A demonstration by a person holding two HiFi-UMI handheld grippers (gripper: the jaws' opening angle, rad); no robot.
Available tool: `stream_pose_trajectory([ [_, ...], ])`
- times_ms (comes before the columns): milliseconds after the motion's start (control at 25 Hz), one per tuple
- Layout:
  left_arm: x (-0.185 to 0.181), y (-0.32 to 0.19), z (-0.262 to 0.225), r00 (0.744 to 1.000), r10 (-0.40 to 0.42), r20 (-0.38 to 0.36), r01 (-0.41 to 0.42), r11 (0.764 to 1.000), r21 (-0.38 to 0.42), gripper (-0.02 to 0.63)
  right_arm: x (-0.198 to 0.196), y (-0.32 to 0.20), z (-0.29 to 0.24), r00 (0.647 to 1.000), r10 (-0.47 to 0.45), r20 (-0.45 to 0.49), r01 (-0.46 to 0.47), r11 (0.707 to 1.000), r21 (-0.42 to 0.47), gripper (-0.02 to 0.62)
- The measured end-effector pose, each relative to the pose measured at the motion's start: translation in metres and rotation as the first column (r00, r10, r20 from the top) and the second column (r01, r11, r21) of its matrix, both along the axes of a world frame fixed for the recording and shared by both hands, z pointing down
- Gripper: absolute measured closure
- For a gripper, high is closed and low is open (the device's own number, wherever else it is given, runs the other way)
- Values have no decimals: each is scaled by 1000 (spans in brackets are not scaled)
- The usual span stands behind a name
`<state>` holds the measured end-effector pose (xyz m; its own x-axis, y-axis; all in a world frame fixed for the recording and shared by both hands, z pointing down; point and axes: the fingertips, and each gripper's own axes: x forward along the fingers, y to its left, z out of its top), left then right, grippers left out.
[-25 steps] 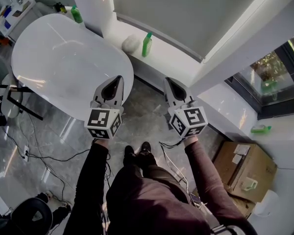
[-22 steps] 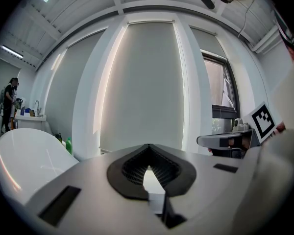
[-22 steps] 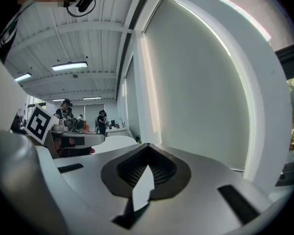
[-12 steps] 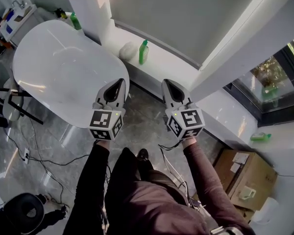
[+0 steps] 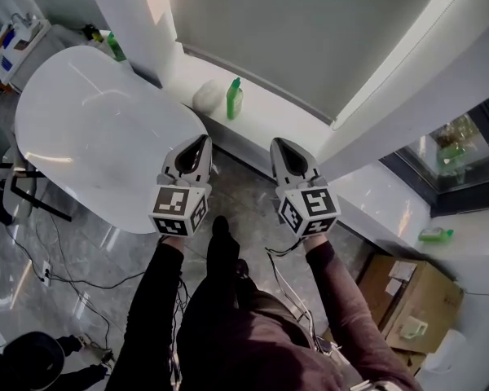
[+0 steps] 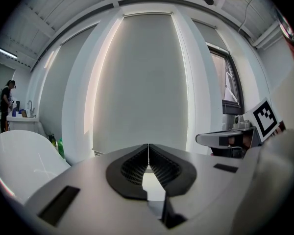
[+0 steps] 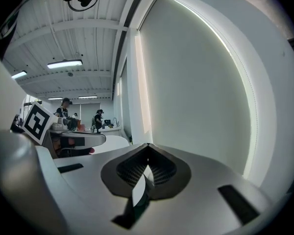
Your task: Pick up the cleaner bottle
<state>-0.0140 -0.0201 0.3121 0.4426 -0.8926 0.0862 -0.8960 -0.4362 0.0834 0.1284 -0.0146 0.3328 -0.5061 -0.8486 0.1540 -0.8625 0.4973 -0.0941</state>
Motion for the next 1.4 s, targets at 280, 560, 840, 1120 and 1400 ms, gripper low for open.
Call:
stream_pose_trajectory([
  [280, -8, -56, 25, 999, 40, 7, -40, 998, -41, 598, -11, -50, 18, 1000, 23, -12, -23, 999, -37, 595],
  [560, -18, -110, 45, 997, 70, 11, -69, 994, -85, 567, -18, -98, 31, 998, 49, -28, -51, 996, -68, 595],
  [840, -20, -147, 69, 995, 96, 31, -91, 987, -134, 494, -18, -131, 46, 995, 78, -55, -83, 992, -96, 595],
  [1120, -17, -180, 99, 991, 126, 42, -115, 973, -200, 459, -12, -159, 60, 989, 119, -88, -129, 985, -118, 595],
  [1400, -8, -202, 130, 982, 177, 58, -159, 959, -235, 439, -10, -180, 75, 982, 154, -106, -167, 977, -132, 595],
])
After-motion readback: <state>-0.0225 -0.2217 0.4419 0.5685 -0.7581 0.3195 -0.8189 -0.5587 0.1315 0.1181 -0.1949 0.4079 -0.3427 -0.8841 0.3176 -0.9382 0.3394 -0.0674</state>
